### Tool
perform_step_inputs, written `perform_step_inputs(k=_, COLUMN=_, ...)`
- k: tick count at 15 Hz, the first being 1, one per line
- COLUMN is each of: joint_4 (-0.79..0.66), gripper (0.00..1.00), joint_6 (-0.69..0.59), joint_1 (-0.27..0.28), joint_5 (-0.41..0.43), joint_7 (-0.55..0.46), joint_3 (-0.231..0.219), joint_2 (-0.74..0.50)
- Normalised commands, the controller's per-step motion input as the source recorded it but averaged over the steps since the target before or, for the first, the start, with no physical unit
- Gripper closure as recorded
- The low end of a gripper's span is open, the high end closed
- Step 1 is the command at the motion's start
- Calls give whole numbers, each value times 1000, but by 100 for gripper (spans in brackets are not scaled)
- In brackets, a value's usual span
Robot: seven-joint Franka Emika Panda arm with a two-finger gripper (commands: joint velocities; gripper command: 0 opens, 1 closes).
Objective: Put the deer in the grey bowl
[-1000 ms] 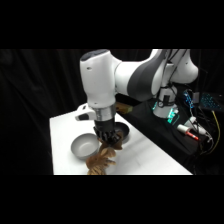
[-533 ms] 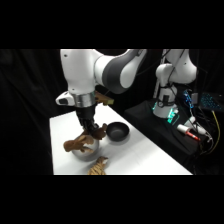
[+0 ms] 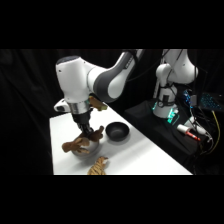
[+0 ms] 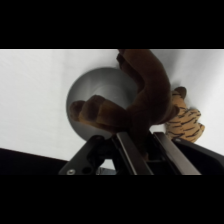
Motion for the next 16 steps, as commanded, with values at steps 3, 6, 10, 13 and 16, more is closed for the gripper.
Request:
perform_step_inputs(k=3, joint_4=151, gripper=96, joint_6=105, joint_1=-53, joint_5=-45, joint_7=32, joint_3=-17, joint_2=156)
perform_step_inputs(k=6, joint_4=150, gripper=96, joint_6=85, joint_1=-24, joint_5=-50, joint_7=51, joint_3=-17, joint_2=99)
perform_step_inputs(k=10, joint_4=117, gripper=44, joint_6=39, joint_1=15, joint_5=-76, joint_7=64, joint_3=-19, joint_2=51)
perform_step_inputs(k=13, joint_4=101, gripper=17, joint_6=17, joint_1=44, joint_5=-117, joint_7=63, joint_3=-25, joint_2=39)
perform_step_inputs(k=16, joint_4=116, gripper=0, joint_6=-78, joint_1=44, joint_5=-110, joint_7=66, joint_3=-22, joint_2=6)
